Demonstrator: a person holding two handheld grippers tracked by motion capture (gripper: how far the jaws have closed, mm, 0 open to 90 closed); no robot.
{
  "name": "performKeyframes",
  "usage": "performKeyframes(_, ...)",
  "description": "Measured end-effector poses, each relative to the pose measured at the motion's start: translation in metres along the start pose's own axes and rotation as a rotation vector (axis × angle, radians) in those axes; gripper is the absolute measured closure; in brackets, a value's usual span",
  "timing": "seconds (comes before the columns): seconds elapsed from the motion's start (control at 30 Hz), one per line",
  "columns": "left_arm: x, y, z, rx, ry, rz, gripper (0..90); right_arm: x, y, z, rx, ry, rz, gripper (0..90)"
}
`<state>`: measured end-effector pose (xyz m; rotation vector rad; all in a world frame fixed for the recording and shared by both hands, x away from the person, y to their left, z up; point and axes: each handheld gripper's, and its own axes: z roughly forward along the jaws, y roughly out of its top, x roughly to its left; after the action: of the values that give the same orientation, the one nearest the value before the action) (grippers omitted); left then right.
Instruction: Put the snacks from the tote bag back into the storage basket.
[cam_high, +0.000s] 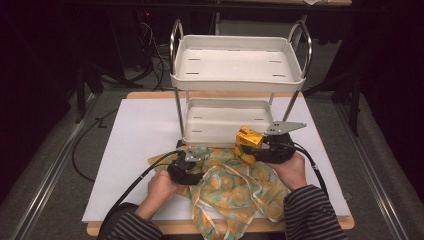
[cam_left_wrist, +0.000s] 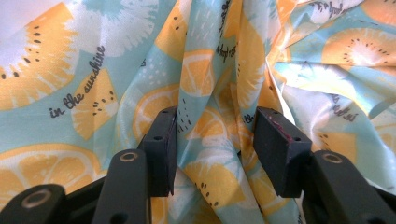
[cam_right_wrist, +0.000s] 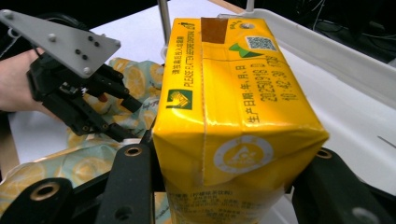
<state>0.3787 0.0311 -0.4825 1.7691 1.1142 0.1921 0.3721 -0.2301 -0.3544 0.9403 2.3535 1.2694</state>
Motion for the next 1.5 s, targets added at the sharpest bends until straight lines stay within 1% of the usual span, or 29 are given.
performKeyframes(0.3, 0.000, 0.000, 0.000, -0.001, -0.002, -0.003, 51.3, -0.006, 0.007, 0.004, -0.008, -0.018, 0.013, 56.0)
performKeyframes(0.43, 0.000, 0.000, 0.000, -0.001, 0.000, 0.002, 51.3, -0.008, 0.011, 0.007, -0.006, -0.026, 0.007, 56.0)
performKeyframes(0.47, 0.000, 0.000, 0.000, -0.002, 0.000, 0.002, 51.3, -0.008, 0.012, 0.007, -0.006, -0.026, 0.016, 56.1)
performKeyframes(0.7, 0.000, 0.000, 0.000, -0.002, 0.000, -0.001, 51.3, -0.012, 0.015, 0.012, -0.010, -0.040, 0.018, 56.1)
performKeyframes(0.73, 0.000, 0.000, 0.000, -0.003, 0.000, -0.001, 51.3, -0.012, 0.016, 0.012, -0.003, -0.047, 0.024, 56.1)
performKeyframes(0.83, 0.000, 0.000, 0.000, 0.000, 0.000, 0.001, 51.3, -0.015, 0.018, 0.014, -0.011, -0.057, 0.029, 56.1)
performKeyframes(0.87, 0.000, 0.000, 0.000, -0.004, -0.002, -0.003, 51.3, -0.016, 0.018, 0.015, -0.012, -0.062, 0.023, 56.1)
performKeyframes(0.93, 0.000, 0.000, 0.000, -0.003, 0.000, 0.000, 51.3, -0.016, 0.019, 0.017, -0.010, -0.071, 0.034, 56.1)
performKeyframes(1.0, 0.000, 0.000, 0.000, -0.003, -0.002, -0.005, 51.3, -0.017, 0.021, 0.019, -0.003, -0.086, 0.026, 56.1)
performKeyframes(1.17, 0.000, 0.000, 0.000, -0.005, -0.001, -0.005, 51.3, -0.022, 0.022, 0.024, 0.001, -0.103, 0.039, 56.1)
performKeyframes(1.27, 0.000, 0.000, 0.000, -0.005, -0.002, -0.004, 51.3, -0.025, 0.023, 0.027, 0.001, -0.118, 0.038, 56.1)
performKeyframes(1.3, -0.001, 0.000, 0.000, -0.005, 0.000, -0.004, 51.3, -0.025, 0.023, 0.028, 0.001, -0.117, 0.048, 56.1)
performKeyframes(1.33, -0.001, 0.000, 0.000, -0.004, 0.001, -0.003, 51.3, -0.026, 0.024, 0.030, -0.005, -0.121, 0.039, 56.1)
performKeyframes(1.47, -0.001, 0.000, 0.001, -0.004, 0.002, -0.003, 51.3, -0.028, 0.026, 0.032, -0.005, -0.137, 0.047, 56.1)
performKeyframes(1.5, -0.001, 0.000, 0.001, -0.005, 0.002, -0.005, 51.3, -0.029, 0.026, 0.033, -0.006, -0.137, 0.056, 56.1)
